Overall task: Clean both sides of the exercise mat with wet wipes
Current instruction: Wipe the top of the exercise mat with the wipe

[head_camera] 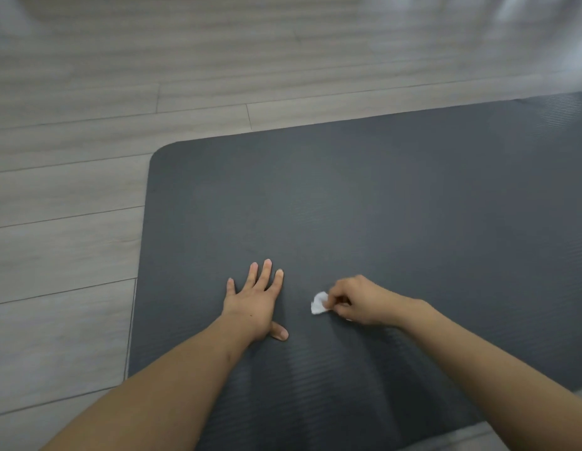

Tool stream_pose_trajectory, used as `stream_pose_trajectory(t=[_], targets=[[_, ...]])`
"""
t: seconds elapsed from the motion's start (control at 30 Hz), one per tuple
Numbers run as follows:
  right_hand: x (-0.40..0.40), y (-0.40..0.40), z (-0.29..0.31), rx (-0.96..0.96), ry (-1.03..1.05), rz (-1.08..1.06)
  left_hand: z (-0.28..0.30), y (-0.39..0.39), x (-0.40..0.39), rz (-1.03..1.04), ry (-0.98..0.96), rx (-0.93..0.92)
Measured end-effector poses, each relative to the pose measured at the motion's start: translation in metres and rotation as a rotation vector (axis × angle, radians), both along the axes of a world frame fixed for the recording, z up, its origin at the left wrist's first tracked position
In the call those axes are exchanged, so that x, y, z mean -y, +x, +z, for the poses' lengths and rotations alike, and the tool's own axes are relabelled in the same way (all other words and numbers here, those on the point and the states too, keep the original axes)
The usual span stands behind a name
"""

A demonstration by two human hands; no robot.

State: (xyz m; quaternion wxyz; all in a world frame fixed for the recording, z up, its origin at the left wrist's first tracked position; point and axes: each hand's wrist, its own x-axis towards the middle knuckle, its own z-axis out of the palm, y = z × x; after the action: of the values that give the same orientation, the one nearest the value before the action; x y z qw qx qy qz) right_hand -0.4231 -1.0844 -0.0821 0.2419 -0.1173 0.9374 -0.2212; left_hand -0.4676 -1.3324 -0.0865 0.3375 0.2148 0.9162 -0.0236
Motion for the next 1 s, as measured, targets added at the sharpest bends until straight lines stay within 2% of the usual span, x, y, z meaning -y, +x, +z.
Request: stream_pose_trajectory(t=[0.07,0.23,0.33,0.43,0.53,0.63,0.7,0.8,0.87,0.9,0.93,1.0], targets=[[-0.007,-0.001,0.009,0.064,-0.016,-0.023,0.001,0.002,-0.001,0.003,-0.004,-0.011],[0.010,-0.053,-0.009,-0.362,-0.036,-0.294,0.001,0.012,0.004,0.029,0.036,-0.066],[0.032,-0.072,-0.025,-0.374,0.051,-0.385,-0.002,0.026,0.014,0.028,0.094,-0.132],[0.057,-0.045,-0.034,-0.380,0.081,-0.290,-0.009,0.035,0.025,0.008,0.146,-0.127],[0.075,0.016,-0.035,-0.462,-0.034,-0.069,-0.011,0.031,0.032,-0.054,0.134,-0.063],[0.033,0.032,-0.038,-0.573,0.066,-0.035,-0.008,0.025,0.030,-0.063,0.116,-0.032],[-0.022,0.030,-0.038,-0.631,0.190,-0.231,-0.006,0.025,0.026,-0.057,0.101,-0.031],[-0.096,0.038,-0.028,-0.520,0.339,-0.708,-0.009,0.027,0.024,-0.045,0.099,-0.036],[-0.089,0.037,-0.026,-0.480,0.325,-0.987,-0.010,0.027,0.026,-0.044,0.110,-0.040],[-0.062,0.034,-0.027,-0.479,0.309,-1.011,-0.011,0.027,0.028,-0.043,0.123,-0.042],[-0.027,0.030,-0.032,-0.475,0.261,-0.961,-0.012,0.029,0.029,-0.041,0.138,-0.044],[0.053,0.030,-0.040,-0.443,0.141,-0.653,-0.014,0.030,0.031,-0.036,0.158,-0.054]])
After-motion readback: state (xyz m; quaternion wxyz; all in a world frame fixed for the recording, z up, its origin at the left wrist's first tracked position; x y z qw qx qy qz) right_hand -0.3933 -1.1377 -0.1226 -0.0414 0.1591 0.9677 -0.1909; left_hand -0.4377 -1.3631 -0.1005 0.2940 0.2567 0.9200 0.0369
